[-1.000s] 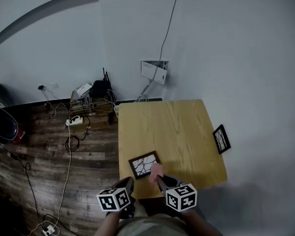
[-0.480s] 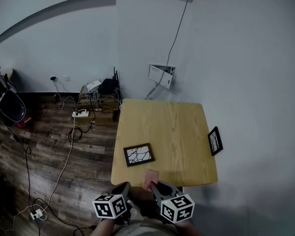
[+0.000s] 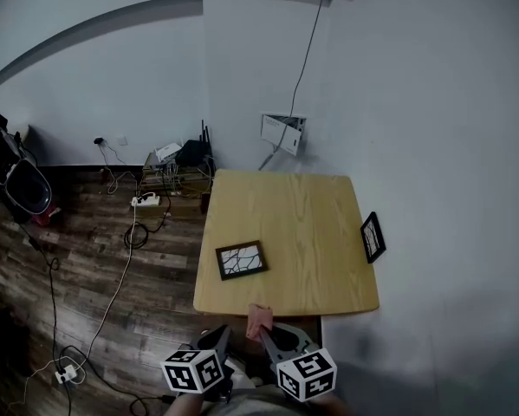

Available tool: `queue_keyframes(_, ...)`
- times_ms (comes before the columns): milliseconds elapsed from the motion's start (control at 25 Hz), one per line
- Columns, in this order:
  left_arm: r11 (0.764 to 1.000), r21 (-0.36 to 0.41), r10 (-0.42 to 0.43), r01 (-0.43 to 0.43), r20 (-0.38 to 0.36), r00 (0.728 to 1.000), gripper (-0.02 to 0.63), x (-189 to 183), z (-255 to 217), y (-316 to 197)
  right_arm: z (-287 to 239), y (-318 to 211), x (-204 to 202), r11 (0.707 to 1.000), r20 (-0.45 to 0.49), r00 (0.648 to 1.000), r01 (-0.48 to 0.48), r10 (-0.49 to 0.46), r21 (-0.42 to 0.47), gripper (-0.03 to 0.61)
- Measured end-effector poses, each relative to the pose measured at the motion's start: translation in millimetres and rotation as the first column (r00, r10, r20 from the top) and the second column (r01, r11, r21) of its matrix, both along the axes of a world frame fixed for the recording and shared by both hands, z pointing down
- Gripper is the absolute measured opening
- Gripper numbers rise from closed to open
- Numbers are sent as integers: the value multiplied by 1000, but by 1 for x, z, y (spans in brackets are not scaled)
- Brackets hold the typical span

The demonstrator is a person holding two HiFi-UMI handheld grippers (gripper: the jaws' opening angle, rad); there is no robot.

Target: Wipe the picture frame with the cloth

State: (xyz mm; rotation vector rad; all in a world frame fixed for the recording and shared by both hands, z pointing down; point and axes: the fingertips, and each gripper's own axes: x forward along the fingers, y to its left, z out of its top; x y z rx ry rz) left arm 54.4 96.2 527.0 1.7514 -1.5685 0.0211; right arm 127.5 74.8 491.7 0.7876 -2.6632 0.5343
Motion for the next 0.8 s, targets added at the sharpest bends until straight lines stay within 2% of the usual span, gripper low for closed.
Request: queue_keyframes(800,998,54,19,-20,15,1000,3,-2,-22,0,-19,4,-9,998,24,1000,-9,8,61,18)
